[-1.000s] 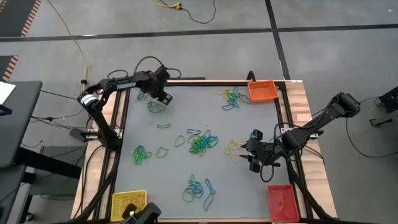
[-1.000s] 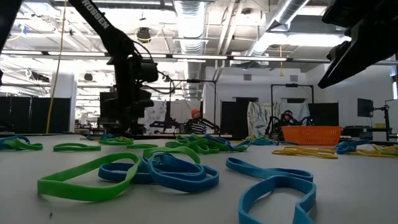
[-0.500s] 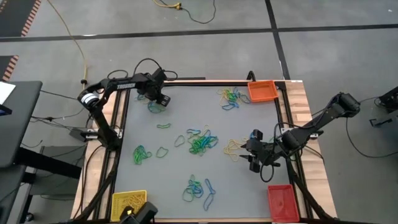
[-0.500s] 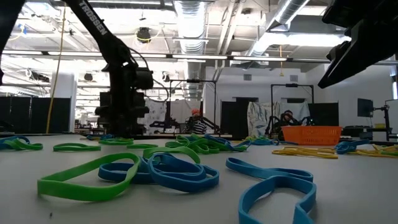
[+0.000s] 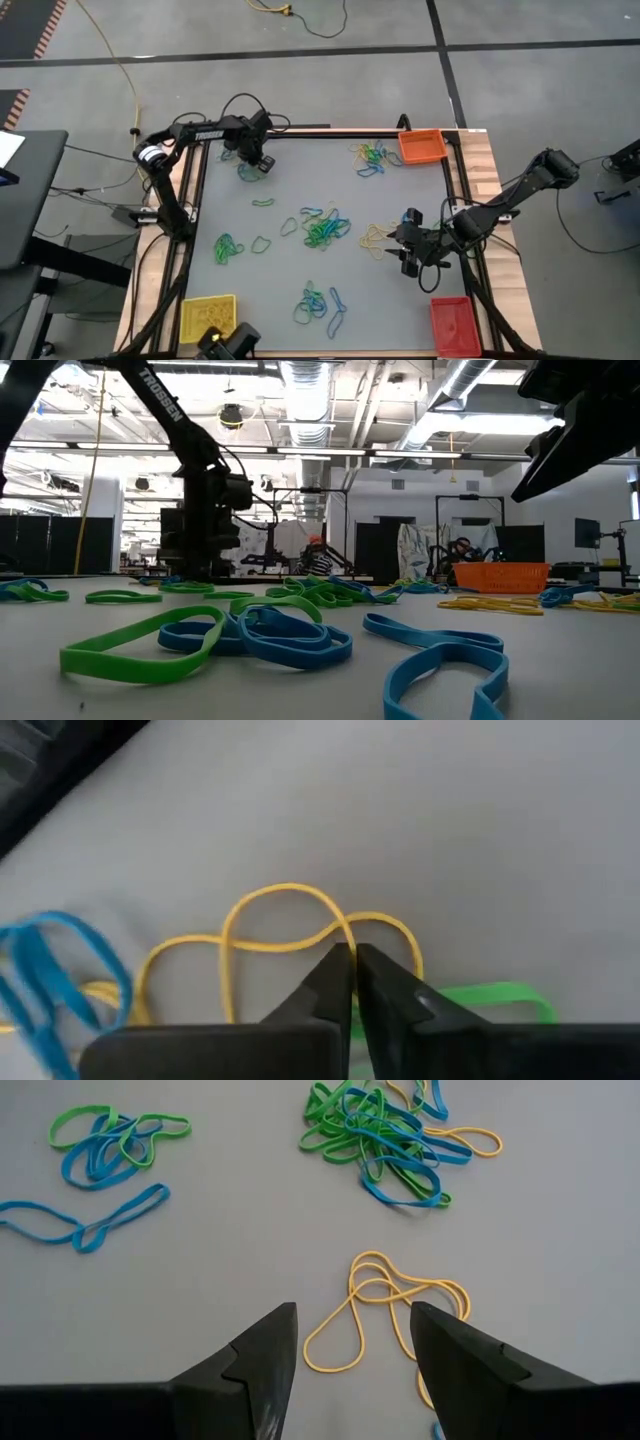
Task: Sort rubber bands into baskets
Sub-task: Put the yellow rubber band into the yellow bin
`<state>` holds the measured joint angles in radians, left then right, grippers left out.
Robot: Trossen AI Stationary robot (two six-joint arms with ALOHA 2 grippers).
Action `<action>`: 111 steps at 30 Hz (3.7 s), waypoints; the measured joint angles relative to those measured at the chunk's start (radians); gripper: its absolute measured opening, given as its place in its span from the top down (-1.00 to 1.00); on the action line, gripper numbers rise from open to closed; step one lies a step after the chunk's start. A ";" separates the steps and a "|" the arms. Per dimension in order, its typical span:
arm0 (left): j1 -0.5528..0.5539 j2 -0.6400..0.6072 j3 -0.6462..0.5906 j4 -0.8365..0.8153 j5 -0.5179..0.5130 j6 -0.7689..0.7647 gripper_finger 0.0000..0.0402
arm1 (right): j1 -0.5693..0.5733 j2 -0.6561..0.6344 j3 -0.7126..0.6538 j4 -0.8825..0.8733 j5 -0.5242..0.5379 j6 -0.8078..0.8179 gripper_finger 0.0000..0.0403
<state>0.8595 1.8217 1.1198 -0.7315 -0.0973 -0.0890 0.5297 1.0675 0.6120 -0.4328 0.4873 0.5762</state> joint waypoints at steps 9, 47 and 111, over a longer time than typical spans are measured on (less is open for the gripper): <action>-0.075 -0.002 0.144 -0.162 -0.080 0.016 1.00 | 0.000 0.000 0.000 0.000 0.000 0.000 -0.11; -1.159 -0.296 0.675 -0.840 -0.066 -0.433 1.00 | 0.000 0.000 0.000 0.008 0.000 0.000 -0.11; -1.871 -0.281 0.450 -0.712 -0.127 -1.083 1.00 | 0.000 0.000 0.000 0.008 0.000 0.000 -0.11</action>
<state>-1.0111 1.5406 1.5696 -1.4437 -0.2245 -1.1717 0.5296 1.0672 0.6117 -0.4252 0.4873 0.5762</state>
